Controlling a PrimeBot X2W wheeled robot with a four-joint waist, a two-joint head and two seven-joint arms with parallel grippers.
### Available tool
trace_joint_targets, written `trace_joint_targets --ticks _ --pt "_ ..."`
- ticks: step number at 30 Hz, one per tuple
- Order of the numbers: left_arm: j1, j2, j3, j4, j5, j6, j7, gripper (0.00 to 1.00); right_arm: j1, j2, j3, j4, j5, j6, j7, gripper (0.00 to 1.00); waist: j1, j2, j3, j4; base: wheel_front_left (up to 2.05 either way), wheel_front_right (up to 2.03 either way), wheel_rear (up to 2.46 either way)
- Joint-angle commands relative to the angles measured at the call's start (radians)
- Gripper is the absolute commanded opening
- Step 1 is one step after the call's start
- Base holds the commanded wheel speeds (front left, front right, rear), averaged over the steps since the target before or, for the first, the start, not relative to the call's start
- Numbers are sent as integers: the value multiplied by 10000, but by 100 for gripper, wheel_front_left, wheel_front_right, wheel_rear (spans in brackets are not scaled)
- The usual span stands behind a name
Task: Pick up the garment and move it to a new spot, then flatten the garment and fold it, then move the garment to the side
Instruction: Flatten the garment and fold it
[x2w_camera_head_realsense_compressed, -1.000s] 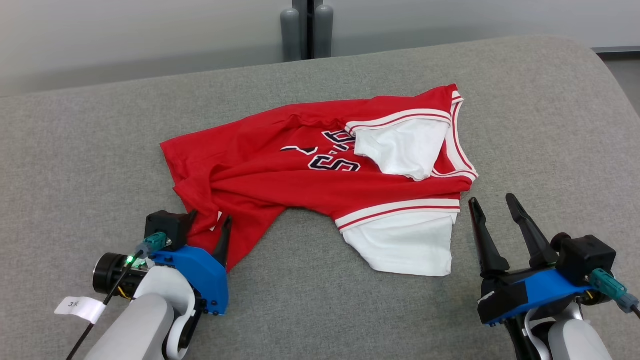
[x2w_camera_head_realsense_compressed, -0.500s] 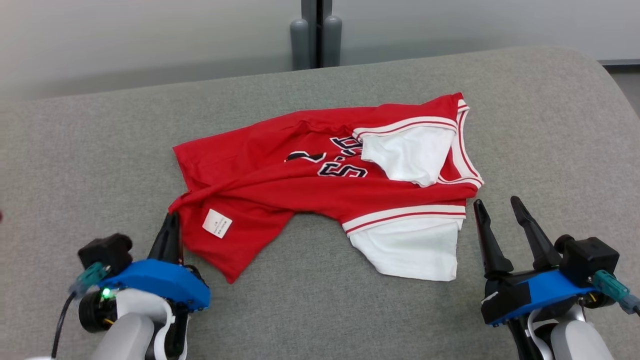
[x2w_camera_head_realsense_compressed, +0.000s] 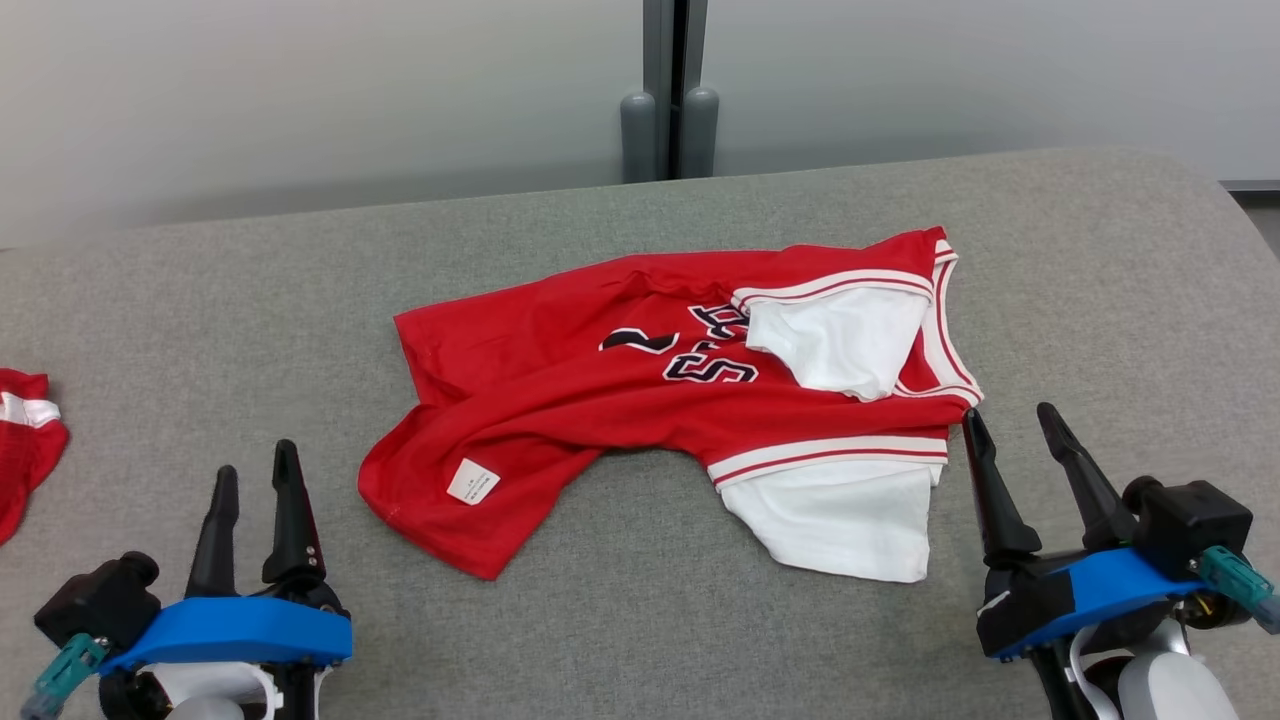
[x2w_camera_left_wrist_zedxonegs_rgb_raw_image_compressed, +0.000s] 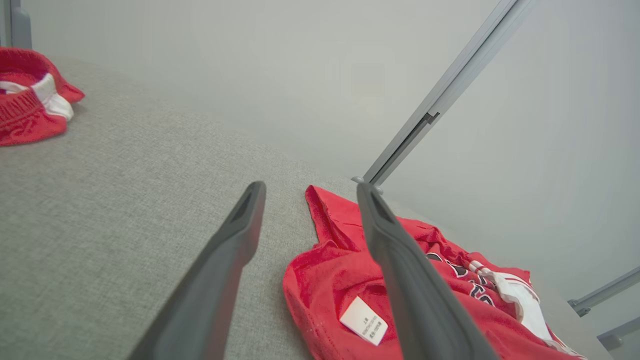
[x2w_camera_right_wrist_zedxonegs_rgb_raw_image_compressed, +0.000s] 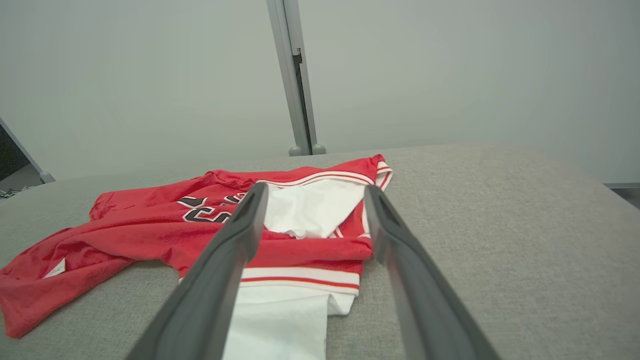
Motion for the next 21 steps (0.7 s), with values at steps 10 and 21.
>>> trace_joint_targets --ticks 10,21 --pt "916 498 28 -1208 2478 973 -47 100 533 -19 -317 -266 -174 6 316 100 1 0 -559 3 0 0 0" --pt "1569 568 -221 -1787 2698 1349 299 100 1083 -19 -524 -454 13 6 633 100 1 0 -978 67 0 0 0"
